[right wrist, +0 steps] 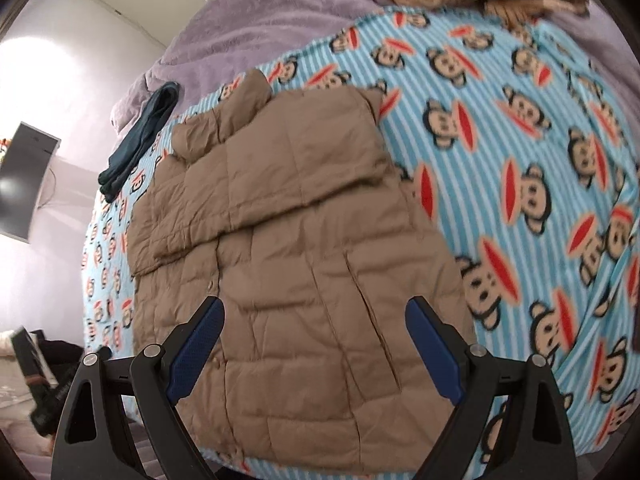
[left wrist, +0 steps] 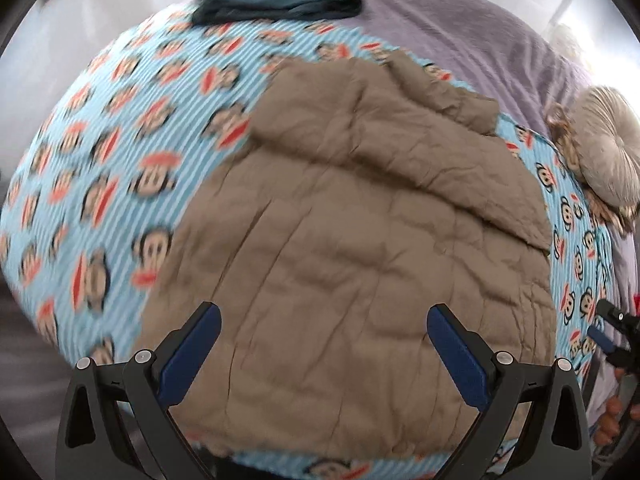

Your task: Fold large clothes

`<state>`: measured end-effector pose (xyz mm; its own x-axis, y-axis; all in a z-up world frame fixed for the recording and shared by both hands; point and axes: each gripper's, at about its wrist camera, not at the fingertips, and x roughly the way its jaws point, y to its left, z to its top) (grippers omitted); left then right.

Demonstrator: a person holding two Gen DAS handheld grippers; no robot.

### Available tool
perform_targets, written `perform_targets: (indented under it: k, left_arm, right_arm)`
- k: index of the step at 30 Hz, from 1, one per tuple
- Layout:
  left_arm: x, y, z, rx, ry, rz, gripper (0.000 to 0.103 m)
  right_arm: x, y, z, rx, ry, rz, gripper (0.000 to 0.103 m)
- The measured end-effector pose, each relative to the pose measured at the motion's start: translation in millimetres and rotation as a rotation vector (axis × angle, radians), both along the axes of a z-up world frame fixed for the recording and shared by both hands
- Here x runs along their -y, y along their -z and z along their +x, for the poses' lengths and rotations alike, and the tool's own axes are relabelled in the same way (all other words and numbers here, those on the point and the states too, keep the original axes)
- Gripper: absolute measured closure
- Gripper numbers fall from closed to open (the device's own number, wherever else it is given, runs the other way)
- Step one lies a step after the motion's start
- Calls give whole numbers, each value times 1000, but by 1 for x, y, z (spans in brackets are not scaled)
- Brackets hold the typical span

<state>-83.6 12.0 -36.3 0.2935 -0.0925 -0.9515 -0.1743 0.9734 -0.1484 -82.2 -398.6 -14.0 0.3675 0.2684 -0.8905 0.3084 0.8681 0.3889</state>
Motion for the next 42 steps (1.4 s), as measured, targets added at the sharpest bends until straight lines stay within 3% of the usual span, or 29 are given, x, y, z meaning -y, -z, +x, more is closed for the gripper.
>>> perform_targets:
  k: [4, 10, 24, 27, 32, 42]
  left_arm:
    - [-20, 6, -25, -30, -73, -47, 0]
    - [-48, 17, -45, -44, -63, -109, 0]
    - [-134, 87, -103, -179, -44, -348, 0]
    - [-137, 105, -106, -218, -35, -386, 0]
    - [-118, 126, -95, -228, 11, -440, 0]
    - [-94, 133, -77, -196, 29, -469, 0]
  right_arm:
    - [9, 12, -17, -39, 7, 86, 9]
    - [9, 34, -50, -83, 70, 222, 9]
    - [-19, 102, -171, -168, 408, 477, 9]
    - [-23, 116, -184, -186, 464, 526, 9]
    - [-26, 128, -191, -201, 495, 515, 9]
    - [-6, 149, -196, -126, 669, 597, 9]
